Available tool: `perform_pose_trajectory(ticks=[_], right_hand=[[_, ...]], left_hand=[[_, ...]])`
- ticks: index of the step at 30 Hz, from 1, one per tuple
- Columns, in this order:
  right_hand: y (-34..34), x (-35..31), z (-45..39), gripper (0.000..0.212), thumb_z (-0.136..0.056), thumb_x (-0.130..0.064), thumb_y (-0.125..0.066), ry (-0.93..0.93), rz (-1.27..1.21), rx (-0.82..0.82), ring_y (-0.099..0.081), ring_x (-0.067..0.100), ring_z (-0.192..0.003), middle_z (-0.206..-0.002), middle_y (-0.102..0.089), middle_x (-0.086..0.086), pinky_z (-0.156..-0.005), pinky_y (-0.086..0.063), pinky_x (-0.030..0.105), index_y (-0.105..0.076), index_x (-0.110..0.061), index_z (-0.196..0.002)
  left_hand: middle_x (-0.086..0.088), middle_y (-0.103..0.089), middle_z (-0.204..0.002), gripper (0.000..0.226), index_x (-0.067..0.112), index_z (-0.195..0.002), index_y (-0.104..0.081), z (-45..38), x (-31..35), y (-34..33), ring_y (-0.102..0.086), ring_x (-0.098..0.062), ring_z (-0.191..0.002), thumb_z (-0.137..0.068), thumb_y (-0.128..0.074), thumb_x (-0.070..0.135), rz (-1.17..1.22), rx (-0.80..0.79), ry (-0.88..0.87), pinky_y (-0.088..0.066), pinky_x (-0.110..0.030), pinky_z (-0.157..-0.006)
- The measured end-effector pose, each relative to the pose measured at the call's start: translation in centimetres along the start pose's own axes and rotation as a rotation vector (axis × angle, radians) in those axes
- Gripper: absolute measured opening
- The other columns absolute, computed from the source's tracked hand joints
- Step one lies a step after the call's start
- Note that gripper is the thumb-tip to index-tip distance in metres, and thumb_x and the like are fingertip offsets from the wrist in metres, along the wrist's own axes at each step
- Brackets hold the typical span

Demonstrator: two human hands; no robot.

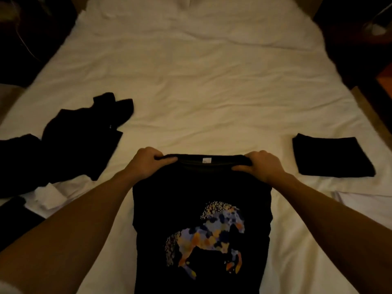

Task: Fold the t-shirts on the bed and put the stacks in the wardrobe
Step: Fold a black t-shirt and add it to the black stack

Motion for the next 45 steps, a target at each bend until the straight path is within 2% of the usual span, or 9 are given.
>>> perform_pose_trajectory(ticks=[8, 16, 19, 23, 29, 32, 35, 39, 45], right_hand=[[-7.2, 3.3, -10.3, 0.067, -0.081, -0.079, -0.051, -0.156, 0.149, -0.198, -0.056, 0.024, -0.077, -0.087, -0.057, 0.002, -0.066, -0.044, 0.032, -0.061, -0.019, -0.110], [-11.4, 2.4, -11.4, 0.058, -0.094, -0.054, -0.051, -0.190, 0.240, -0.154, -0.047, 0.036, -0.118, -0.130, -0.049, 0.016, -0.092, -0.041, 0.044, -0.043, -0.012, -0.133], [-12.0, -1.7, -9.7, 0.052, -0.096, -0.045, -0.052, -0.181, 0.237, -0.072, -0.044, 0.037, -0.118, -0.130, -0.047, 0.018, -0.094, -0.038, 0.045, -0.045, -0.009, -0.133], [-13.1, -11.7, -7.0, 0.037, -0.090, -0.033, -0.063, -0.070, 0.063, 0.080, -0.052, 0.041, -0.103, -0.112, -0.054, 0.020, -0.082, -0.043, 0.046, -0.059, -0.006, -0.115], [-25.0, -24.8, -0.4, 0.028, -0.098, -0.034, -0.056, -0.485, -0.845, -0.650, -0.064, 0.019, -0.070, -0.087, -0.068, 0.012, -0.068, -0.057, 0.033, -0.061, -0.007, -0.101], [-29.3, -29.8, 4.2, 0.042, -0.097, -0.038, -0.058, -0.817, -1.199, -0.856, -0.060, 0.012, -0.059, -0.081, -0.061, 0.002, -0.058, -0.050, 0.023, -0.053, -0.007, -0.126], [-31.3, -30.9, 5.6, 0.044, -0.093, -0.035, -0.065, -1.158, -1.550, -0.500, -0.066, 0.015, -0.068, -0.096, -0.063, 0.002, -0.062, -0.056, 0.026, -0.051, -0.014, -0.129], [-30.6, -30.5, 5.5, 0.041, -0.094, -0.029, -0.066, -1.384, -1.959, 0.094, -0.068, 0.024, -0.095, -0.115, -0.063, 0.008, -0.079, -0.054, 0.035, -0.049, -0.027, -0.131], [-29.8, -30.4, 3.9, 0.018, -0.094, -0.019, -0.066, -1.395, -2.088, 0.116, -0.062, 0.022, -0.101, -0.117, -0.063, 0.009, -0.080, -0.052, 0.032, -0.062, -0.017, -0.111]], left_hand=[[-0.001, -0.032, -0.049, 0.066, 0.017, -0.052, -0.039, -9.4, -3.9, -2.8, -0.039, -0.022, -0.049, -0.086, -0.049, 0.073, -0.327, -0.031, 0.153, -0.024, -0.030, -0.055], [-0.001, -0.072, -0.094, 0.051, 0.019, -0.093, -0.074, -10.9, -10.1, -5.4, -0.069, -0.021, -0.089, -0.077, -0.067, 0.067, 0.182, -0.277, 0.276, -0.050, -0.034, -0.084], [-0.002, -0.069, -0.111, 0.016, 0.021, -0.096, -0.072, -10.5, -13.2, -4.5, -0.065, -0.021, -0.103, -0.095, -0.060, 0.031, 0.247, -0.228, 0.311, -0.049, -0.032, -0.092], [-0.003, -0.066, -0.103, 0.032, 0.012, -0.114, -0.066, -8.6, -16.1, -3.2, -0.060, -0.021, -0.097, -0.093, -0.044, 0.001, 0.469, -0.104, 0.424, -0.048, -0.024, -0.076], [-0.007, -0.067, -0.101, 0.027, 0.013, -0.114, -0.066, -6.7, -18.0, -4.8, -0.061, -0.014, -0.081, -0.091, -0.059, 0.001, 0.349, -0.299, 0.357, -0.047, -0.020, -0.063], [0.002, -0.064, -0.079, 0.006, 0.012, -0.093, -0.070, -6.5, -17.9, -4.9, -0.060, -0.005, -0.068, -0.088, -0.071, 0.014, 0.369, -0.305, 0.311, -0.042, -0.013, -0.055], [-0.002, -0.068, -0.089, 0.008, 0.013, -0.087, -0.066, -6.6, -18.1, -5.0, -0.066, -0.015, -0.087, -0.090, -0.070, 0.019, 0.608, -0.270, 0.325, -0.052, -0.024, -0.072], [-0.003, -0.068, -0.098, 0.011, 0.015, -0.095, -0.063, -6.0, -19.4, -5.0, -0.068, -0.018, -0.092, -0.094, -0.065, 0.026, 0.749, -0.210, 0.382, -0.054, -0.028, -0.069], [-0.006, -0.073, -0.105, 0.023, 0.012, -0.108, -0.071, -4.3, -20.7, -5.4, -0.069, -0.019, -0.098, -0.089, -0.070, 0.025, 0.633, -0.381, 0.376, -0.054, -0.032, -0.079]])
Point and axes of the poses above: each hand's wrist, its own z-axis away from the middle knuckle, its own y-axis out of the back of the hand, x = y × z, the point moved 10 cm from there along -z, towards the middle knuckle
